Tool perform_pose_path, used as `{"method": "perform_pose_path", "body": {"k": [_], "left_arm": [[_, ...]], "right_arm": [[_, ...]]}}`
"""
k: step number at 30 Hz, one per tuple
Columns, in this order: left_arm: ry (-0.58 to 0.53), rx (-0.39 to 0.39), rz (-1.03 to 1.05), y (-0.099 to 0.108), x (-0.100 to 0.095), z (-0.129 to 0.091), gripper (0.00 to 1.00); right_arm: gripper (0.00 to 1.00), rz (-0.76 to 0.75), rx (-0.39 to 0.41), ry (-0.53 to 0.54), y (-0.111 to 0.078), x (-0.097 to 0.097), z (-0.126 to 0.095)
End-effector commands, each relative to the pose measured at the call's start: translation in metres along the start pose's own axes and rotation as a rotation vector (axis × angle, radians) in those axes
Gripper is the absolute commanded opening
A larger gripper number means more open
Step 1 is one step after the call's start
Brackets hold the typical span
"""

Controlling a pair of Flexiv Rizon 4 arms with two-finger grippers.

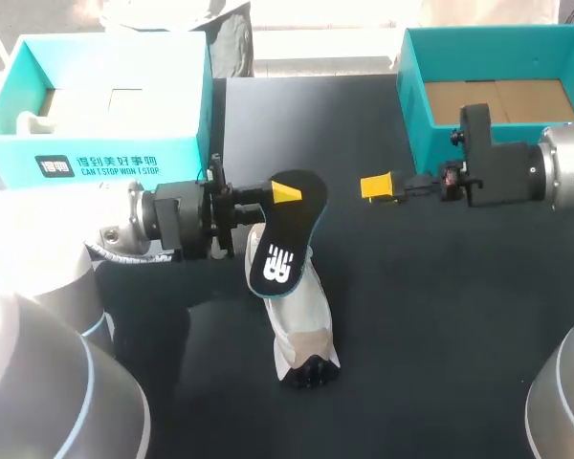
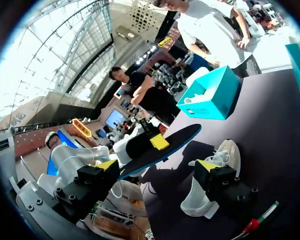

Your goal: Take the shoe out of the shoebox, open the shoe tongue, remove and reinsert the insole, then place the shoe into the shoebox

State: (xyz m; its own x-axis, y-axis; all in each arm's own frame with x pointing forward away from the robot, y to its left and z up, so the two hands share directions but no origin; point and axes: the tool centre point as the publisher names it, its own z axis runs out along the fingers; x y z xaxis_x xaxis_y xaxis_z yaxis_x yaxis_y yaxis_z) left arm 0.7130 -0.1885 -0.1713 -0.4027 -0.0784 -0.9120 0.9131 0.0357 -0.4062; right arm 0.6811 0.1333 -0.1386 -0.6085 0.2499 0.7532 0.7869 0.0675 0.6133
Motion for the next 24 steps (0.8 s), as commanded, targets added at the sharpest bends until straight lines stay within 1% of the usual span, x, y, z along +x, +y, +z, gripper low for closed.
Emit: {"method": "perform_pose_path", "body": {"k": [1,3,4,5,6,7,8,9,10,11,24], "left_arm": [[-0.002,-0.001,0.002,-0.001,0.001,0.0,0.0],[-0.002,-0.001,0.002,-0.001,0.001,0.0,0.0],[-0.002,-0.001,0.002,-0.001,0.001,0.0,0.0],[-0.002,-0.001,0.002,-0.001,0.001,0.0,0.0],[-0.002,-0.001,0.002,-0.001,0.001,0.0,0.0],[-0.002,-0.001,0.002,-0.001,0.001,0.0,0.0],[-0.002,-0.001,0.002,-0.001,0.001,0.0,0.0],[-0.002,-0.001,0.002,-0.001,0.001,0.0,0.0],[-0.002,-0.001,0.002,-0.001,0.001,0.0,0.0],[-0.002,-0.001,0.002,-0.001,0.001,0.0,0.0],[-0.002,-0.001,0.002,-0.001,0.001,0.0,0.0]], "right_arm": [[1.0,0.003,0.005,-0.002,0.002,0.0,0.001],[1.0,0.003,0.005,-0.002,0.002,0.0,0.001],[1.0,-0.119,0.009,-0.045,0.007,-0.002,0.002],[1.0,-0.316,0.03,-0.093,0.013,0.0,0.002],[1.0,-0.508,0.013,-0.045,0.016,0.002,0.004],[1.0,-0.662,0.047,-0.078,0.016,0.005,0.006],[1.0,-0.77,0.1,-0.075,0.016,0.006,0.008],[1.0,-0.872,0.117,-0.051,0.015,0.004,0.01],[1.0,-0.966,0.15,-0.037,0.014,0.003,0.011],[1.0,-1.022,0.199,-0.037,0.014,0.0,0.013],[1.0,-1.022,0.199,-0.037,0.014,0.0,0.013]]}}
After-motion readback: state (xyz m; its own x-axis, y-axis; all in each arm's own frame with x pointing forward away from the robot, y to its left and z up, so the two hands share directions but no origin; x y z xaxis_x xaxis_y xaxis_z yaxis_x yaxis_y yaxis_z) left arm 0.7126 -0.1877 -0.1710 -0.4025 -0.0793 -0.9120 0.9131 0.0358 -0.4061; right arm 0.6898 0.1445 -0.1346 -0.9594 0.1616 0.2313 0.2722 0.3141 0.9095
